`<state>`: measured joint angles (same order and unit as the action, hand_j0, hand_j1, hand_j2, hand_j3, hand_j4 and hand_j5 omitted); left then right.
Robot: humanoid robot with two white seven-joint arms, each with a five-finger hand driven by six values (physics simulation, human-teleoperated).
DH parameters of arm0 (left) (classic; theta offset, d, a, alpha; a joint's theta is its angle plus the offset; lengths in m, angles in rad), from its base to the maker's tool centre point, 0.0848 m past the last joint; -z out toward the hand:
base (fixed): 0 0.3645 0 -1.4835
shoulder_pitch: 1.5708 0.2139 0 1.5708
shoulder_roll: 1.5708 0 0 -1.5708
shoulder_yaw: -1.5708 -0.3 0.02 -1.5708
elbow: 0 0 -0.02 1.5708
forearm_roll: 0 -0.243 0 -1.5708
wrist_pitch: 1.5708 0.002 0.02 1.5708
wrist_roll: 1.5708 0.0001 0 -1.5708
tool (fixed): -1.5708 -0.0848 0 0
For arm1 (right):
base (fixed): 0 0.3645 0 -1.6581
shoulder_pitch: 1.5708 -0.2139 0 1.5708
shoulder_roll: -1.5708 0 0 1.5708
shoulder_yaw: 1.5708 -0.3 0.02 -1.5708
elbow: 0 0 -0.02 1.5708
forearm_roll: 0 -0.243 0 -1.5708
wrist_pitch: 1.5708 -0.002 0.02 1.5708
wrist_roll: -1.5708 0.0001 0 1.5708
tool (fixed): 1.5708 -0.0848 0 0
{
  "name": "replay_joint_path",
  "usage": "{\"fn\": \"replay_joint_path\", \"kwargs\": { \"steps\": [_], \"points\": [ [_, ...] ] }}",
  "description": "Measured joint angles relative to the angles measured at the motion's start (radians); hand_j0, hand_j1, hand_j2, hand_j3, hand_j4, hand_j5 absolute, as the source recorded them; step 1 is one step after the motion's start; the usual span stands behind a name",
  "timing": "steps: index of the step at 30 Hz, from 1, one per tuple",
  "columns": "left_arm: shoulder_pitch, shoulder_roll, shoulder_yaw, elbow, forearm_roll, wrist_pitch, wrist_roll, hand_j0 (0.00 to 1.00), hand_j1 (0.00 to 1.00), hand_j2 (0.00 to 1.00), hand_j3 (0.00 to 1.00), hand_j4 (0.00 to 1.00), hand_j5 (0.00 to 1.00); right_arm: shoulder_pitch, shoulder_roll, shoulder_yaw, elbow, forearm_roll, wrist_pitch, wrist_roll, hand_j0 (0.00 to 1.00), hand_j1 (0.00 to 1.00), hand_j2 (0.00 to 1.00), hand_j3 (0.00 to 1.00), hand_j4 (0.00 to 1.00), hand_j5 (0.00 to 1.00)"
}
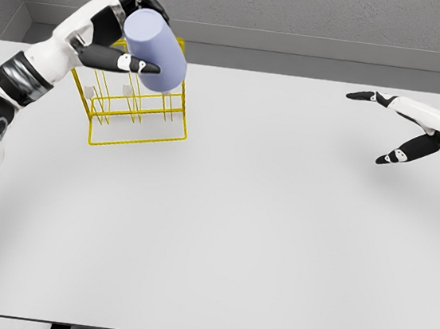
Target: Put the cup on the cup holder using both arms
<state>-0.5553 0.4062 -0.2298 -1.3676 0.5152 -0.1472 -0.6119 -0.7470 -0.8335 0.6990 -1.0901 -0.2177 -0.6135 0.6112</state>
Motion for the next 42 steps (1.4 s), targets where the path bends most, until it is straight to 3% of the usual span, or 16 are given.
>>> {"fn": "replay_joint_path", "kwargs": {
  "steps": [19,21,22,23,25,34,39,42],
  "points": [
    [-0.009,-0.015,-0.011,0.05,-0.02,-0.002,0.0,0.33,0.33,0.33,0.33,0.33,0.33,0.0,0.0,0.0,-0.001,0.0,0.0,0.0,1.0,1.0,1.0,1.0,1.0,1.0],
    [-0.009,-0.015,-0.011,0.049,-0.019,-0.002,0.0,0.44,0.44,0.44,0.44,0.44,0.44,0.0,0.0,0.0,-0.001,0.0,0.0,0.0,1.0,1.0,1.0,1.0,1.0,1.0],
    [-0.009,-0.014,-0.011,0.049,-0.019,-0.003,0.0,0.61,0.61,0.61,0.61,0.61,0.61,0.0,0.0,0.0,-0.001,0.0,0.0,0.0,1.0,1.0,1.0,1.0,1.0,1.0],
    [-0.009,-0.012,-0.011,0.048,-0.019,-0.003,0.0,0.71,0.71,0.71,0.71,0.71,0.71,0.0,0.0,0.0,-0.001,0.0,0.0,0.0,1.0,1.0,1.0,1.0,1.0,1.0],
    [-0.008,-0.01,-0.01,0.048,-0.018,-0.003,0.0,0.78,0.78,0.78,0.78,0.78,0.78,0.002,0.0,0.0,-0.002,0.0,0.0,0.0,1.0,1.0,1.0,1.0,1.0,1.0],
    [-0.008,-0.002,-0.01,0.046,-0.017,-0.004,0.001,0.96,0.96,0.96,0.96,0.96,0.96,0.002,0.0,0.0,0.0,0.0,0.0,0.0,1.0,1.0,1.0,1.0,1.0,1.0],
    [0.0,0.0,-0.01,0.041,-0.014,-0.006,0.001,0.96,0.96,0.96,0.96,0.96,0.96,0.002,0.0,0.0,0.0,0.0,0.0,0.0,1.0,1.0,1.0,1.0,1.0,1.0],
    [0.012,0.031,-0.011,-0.008,0.018,-0.01,0.001,1.0,1.0,1.0,1.0,1.0,1.0,0.002,0.0,0.001,0.0,0.0,0.0,0.0,1.0,1.0,1.0,1.0,1.0,1.0]
  ]
}}
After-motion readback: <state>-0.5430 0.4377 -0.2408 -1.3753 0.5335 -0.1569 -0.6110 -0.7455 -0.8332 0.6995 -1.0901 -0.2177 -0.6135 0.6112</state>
